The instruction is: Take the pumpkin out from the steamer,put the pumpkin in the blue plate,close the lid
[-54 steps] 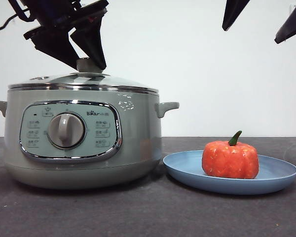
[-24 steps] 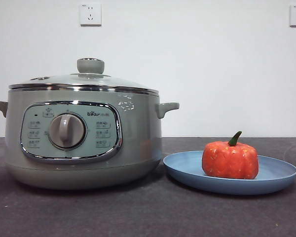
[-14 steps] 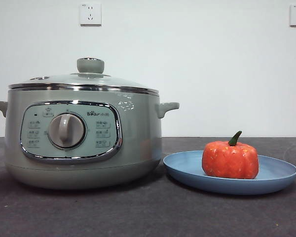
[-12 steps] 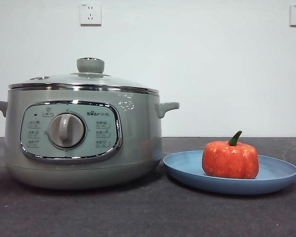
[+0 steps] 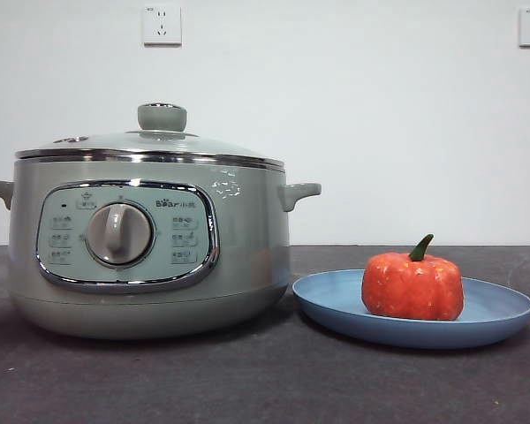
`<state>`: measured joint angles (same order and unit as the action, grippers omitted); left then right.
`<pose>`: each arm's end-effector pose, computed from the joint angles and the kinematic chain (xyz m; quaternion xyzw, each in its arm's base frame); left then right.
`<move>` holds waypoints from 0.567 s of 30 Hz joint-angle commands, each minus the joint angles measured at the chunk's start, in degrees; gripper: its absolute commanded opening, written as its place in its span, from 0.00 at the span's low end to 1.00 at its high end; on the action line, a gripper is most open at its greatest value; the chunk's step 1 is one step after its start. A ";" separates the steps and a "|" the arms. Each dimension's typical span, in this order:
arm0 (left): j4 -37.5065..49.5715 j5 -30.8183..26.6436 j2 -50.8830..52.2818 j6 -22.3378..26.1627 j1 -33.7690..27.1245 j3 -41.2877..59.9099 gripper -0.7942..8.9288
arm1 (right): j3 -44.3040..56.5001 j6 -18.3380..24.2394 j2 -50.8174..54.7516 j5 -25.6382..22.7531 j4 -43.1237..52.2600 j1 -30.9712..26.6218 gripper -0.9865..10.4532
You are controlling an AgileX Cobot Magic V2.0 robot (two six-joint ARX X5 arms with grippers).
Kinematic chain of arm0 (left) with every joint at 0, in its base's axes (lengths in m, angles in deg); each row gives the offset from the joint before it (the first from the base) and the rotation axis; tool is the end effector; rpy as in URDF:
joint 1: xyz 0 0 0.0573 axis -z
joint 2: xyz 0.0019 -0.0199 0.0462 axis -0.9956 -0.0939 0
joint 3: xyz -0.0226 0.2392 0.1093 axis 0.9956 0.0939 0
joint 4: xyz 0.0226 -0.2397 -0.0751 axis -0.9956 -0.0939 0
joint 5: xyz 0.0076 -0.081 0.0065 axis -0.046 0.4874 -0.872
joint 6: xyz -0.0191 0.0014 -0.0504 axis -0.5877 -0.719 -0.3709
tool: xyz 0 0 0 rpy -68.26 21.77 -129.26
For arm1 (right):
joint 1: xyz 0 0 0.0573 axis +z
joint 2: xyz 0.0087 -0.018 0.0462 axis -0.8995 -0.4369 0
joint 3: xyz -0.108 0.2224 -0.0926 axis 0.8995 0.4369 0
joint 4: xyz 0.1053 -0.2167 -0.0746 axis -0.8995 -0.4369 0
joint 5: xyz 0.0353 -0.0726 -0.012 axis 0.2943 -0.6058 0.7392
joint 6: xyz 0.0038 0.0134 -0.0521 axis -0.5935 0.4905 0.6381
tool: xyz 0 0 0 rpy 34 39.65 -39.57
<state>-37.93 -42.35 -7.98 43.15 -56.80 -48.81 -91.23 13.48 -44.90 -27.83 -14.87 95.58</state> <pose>0.1021 -0.0530 0.3027 0.0167 0.2303 -0.2109 0.9498 0.0829 0.0454 0.3170 0.0036 0.0959 0.1890 0.9773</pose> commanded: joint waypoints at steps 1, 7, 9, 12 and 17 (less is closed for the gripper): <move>-5.27 -2.60 5.46 6.32 -1.57 0.20 0.08 | 0.24 -0.55 0.11 -0.20 0.11 0.07 0.09; 7.21 2.38 22.43 6.71 -13.64 8.33 0.08 | 0.24 -0.55 0.11 -0.20 0.04 0.07 0.09; 12.72 3.10 26.16 6.86 -17.46 13.20 0.08 | 0.24 -0.55 0.11 -0.17 0.04 0.07 0.09; 20.00 3.82 30.01 7.87 -22.10 22.27 0.08 | 0.24 -0.55 0.11 -0.17 0.04 0.07 0.09; 27.10 6.34 31.21 7.85 -24.98 35.15 0.08 | 0.24 -0.55 0.11 -0.17 0.04 0.07 0.09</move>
<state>-12.43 -36.30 22.83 50.18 -81.49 -15.50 -91.23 13.48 -44.90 -27.83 -15.20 95.58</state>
